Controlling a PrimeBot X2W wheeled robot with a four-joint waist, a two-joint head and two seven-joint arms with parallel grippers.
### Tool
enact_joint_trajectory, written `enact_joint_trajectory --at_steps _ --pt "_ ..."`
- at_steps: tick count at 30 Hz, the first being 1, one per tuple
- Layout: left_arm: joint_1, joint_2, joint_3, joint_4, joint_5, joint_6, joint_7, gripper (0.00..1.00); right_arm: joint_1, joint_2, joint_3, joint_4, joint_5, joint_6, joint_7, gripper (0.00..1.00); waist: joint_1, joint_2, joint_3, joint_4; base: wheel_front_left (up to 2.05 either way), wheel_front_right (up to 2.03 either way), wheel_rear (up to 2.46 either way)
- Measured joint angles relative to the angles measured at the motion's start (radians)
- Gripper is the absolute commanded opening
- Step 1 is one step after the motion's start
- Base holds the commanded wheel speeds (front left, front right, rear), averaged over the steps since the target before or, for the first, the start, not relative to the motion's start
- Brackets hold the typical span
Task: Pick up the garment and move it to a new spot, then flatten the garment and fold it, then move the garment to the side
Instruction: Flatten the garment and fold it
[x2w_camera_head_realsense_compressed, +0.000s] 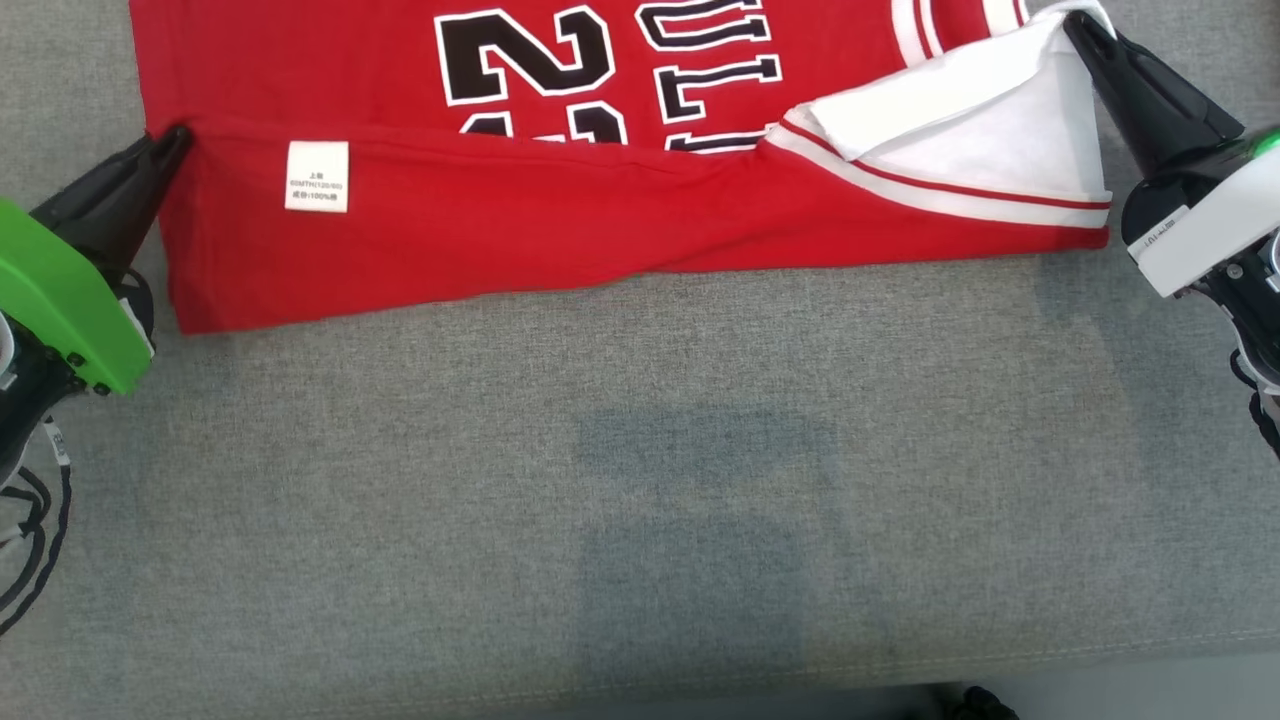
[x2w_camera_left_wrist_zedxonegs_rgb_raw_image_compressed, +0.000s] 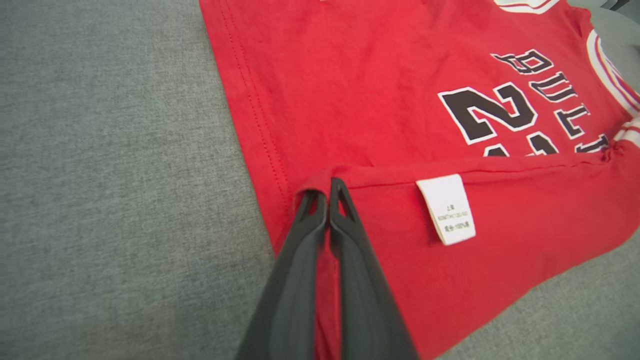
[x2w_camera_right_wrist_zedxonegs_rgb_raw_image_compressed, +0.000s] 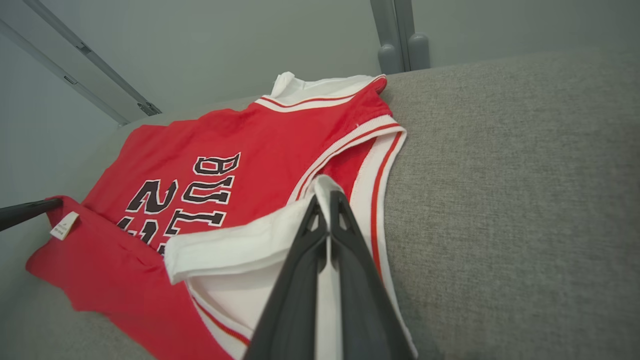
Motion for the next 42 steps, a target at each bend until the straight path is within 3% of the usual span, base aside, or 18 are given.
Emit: enact_joint_trajectory --at_steps 11,14,15,16,17,18,19,20,21,31,37,42 --pt "-0.057 -0.032 -0.011 0.084 0.020 0.000 -0.018 0.00 -0.088 0.026 0.047 0.083 -0.027 0.000 0.003 0.00 0.0000 0.0000 0.033 0.009 0.00 0.00 0.00" --pt "-0.058 -0.043 -0.022 0.095 0.020 0.000 -0.018 0.08 -0.109 0.026 0.058 0.103 -0.038 0.000 0.003 0.00 0.0000 0.0000 0.037 0.009 0.00 0.00 0.00" --pt "-0.060 -0.049 -0.025 0.102 0.020 0.000 -0.018 0.15 -0.116 0.026 0.062 0.110 -0.044 0.000 0.003 0.00 0.0000 0.0000 0.038 0.010 0.00 0.00 0.00" --pt "-0.063 -0.053 -0.027 0.108 0.020 0.000 -0.018 0.33 -0.122 0.026 0.065 0.117 -0.044 0.000 0.003 0.00 0.0000 0.0000 0.039 0.010 0.00 0.00 0.00" --pt "-0.067 -0.056 -0.028 0.114 0.020 0.000 -0.019 0.62 -0.129 0.026 0.068 0.124 -0.044 0.000 0.003 0.11 -0.0001 0.0000 0.040 0.011 0.00 0.00 0.00" --pt "-0.070 -0.056 -0.028 0.117 0.021 0.000 -0.019 0.82 -0.134 0.026 0.071 0.131 -0.047 0.000 0.003 0.23 0.0000 0.0000 0.040 0.011 0.00 0.00 0.00" --pt "-0.072 -0.056 -0.028 0.120 0.023 0.000 -0.020 0.95 -0.141 0.026 0.074 0.140 -0.055 0.000 0.002 0.38 0.0000 0.0000 0.041 0.012 0.00 0.00 0.00" --pt "-0.074 -0.058 -0.030 0.123 0.027 0.000 -0.024 1.00 -0.148 0.026 0.076 0.147 -0.059 0.000 0.002 0.74 0.0000 0.0000 0.041 0.013 0.00 0.00 0.00" --pt "-0.077 -0.060 -0.031 0.128 0.030 0.000 -0.027 1.00 -0.154 0.026 0.079 0.152 -0.063 0.000 -0.001 1.00 0.0000 0.0000 0.041 0.014 0.00 0.00 0.00" --pt "-0.089 -0.091 -0.030 0.216 0.047 -0.001 -0.086 1.00 -0.184 0.034 0.089 0.230 -0.096 0.000 -0.061 1.00 0.0000 0.0000 0.008 0.021 0.00 0.00 0.00" --pt "-0.078 -0.094 0.001 0.253 0.079 0.000 -0.169 1.00 -0.165 0.028 0.077 0.256 -0.117 0.000 -0.133 1.00 0.0000 0.0000 -0.035 0.020 0.00 0.00 0.00" --pt "-0.029 -0.095 0.025 0.263 0.112 0.010 -0.275 1.00 -0.096 -0.014 0.068 0.271 -0.188 -0.001 -0.215 1.00 -0.0001 0.0000 -0.086 0.018 0.00 0.00 0.00"
